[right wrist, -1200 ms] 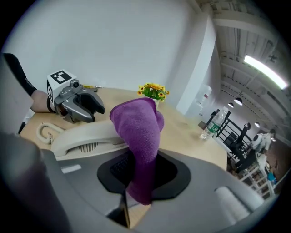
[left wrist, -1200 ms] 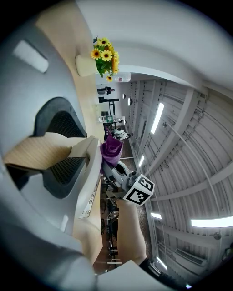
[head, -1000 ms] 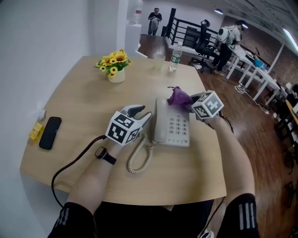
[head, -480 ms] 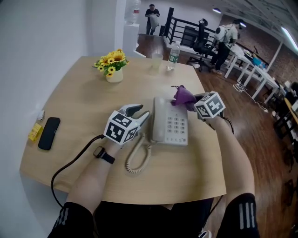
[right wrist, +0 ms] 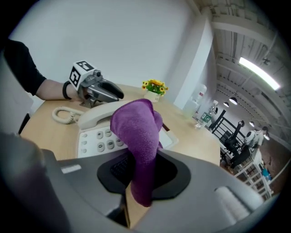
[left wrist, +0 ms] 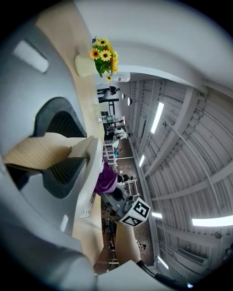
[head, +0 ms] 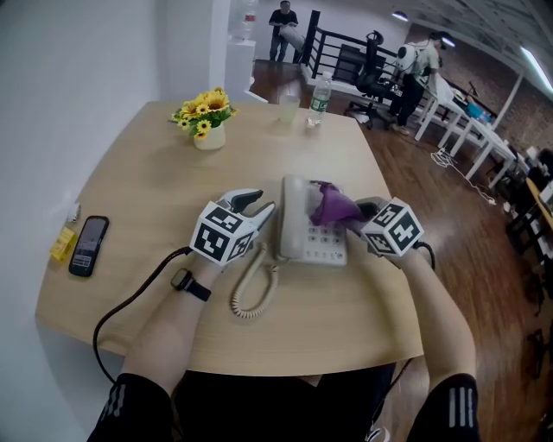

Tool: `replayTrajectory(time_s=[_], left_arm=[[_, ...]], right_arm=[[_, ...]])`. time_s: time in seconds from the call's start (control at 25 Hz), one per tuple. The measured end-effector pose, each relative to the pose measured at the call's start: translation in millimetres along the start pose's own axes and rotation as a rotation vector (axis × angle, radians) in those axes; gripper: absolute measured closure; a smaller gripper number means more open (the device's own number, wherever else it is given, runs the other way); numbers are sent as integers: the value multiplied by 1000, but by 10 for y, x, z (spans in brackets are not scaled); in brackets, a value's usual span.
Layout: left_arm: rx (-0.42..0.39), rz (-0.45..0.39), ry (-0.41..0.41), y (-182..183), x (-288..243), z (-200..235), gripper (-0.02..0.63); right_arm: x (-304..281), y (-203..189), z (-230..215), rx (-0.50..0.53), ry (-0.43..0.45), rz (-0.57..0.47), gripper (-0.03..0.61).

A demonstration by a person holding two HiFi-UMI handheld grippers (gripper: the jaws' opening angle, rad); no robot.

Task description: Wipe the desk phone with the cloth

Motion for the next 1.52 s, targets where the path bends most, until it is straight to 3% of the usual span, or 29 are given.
replayTrajectory(time_s=[0.32, 0.68, 0.92, 1.16, 1.36, 1.52], left_arm=[[3, -1, 0, -4, 2, -2, 485], [2, -1, 1, -5, 7, -8, 485], [4, -1, 3, -5, 11, 1, 485], [5, 0, 0, -5, 3, -4, 485], [6, 0, -1, 5, -1, -5, 485], [3, -1, -3, 1, -4, -8, 485]], right_arm=[[148, -271, 638, 46, 89, -24, 494], [337, -364, 984, 72, 209, 8, 494], [594, 162, 415, 41, 45, -164, 494], [152, 482, -220, 2, -78, -140, 494], [-197, 504, -430, -48, -75, -111, 494], [-269, 381, -309, -60, -30, -96, 494]])
Point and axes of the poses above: the fingertips, and each gripper's own axes: x backward along the fingers, z to its left, y out of its top, the point moved 9 cm from there along x, backward along the fingers, and after that the axes turned 14 degrees about y, right-handed, at the moved point
